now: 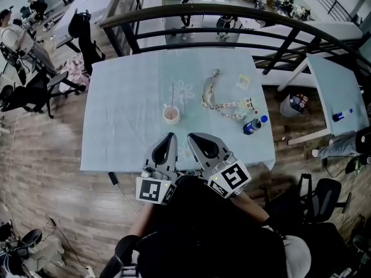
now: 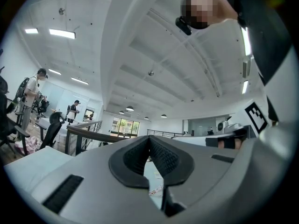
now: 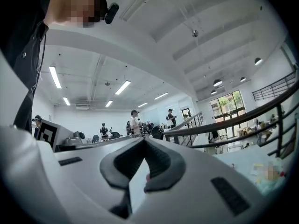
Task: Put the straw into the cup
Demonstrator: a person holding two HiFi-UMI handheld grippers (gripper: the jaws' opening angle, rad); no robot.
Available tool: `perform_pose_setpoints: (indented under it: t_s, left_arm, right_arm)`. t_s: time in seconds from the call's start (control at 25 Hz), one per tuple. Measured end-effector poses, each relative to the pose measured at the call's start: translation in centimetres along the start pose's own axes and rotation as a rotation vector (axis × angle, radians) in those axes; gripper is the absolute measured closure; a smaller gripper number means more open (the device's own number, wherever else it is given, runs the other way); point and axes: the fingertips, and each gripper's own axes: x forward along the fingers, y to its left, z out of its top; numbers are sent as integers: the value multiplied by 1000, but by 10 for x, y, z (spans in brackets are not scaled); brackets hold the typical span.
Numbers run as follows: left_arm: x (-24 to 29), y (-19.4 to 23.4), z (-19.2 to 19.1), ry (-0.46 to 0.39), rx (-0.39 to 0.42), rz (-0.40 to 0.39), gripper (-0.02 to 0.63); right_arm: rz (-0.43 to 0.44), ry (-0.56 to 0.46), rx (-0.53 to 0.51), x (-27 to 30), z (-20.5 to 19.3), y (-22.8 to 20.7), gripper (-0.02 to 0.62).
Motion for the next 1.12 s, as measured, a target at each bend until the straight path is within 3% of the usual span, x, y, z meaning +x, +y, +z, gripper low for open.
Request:
perform_pose_setpoints:
  t_s: [0.2, 0.36, 1.12]
  left_arm:
    - [1, -4, 7, -30, 1, -12, 594]
    - [-1, -1, 1, 3, 8, 10, 594]
    - [5, -5, 0, 0, 26, -2, 594]
  right_arm:
    - [17, 5, -19, 3, 2, 3, 588]
    - [27, 16, -22, 2, 0, 4, 588]
    - [1, 12, -7, -5, -2, -7, 588]
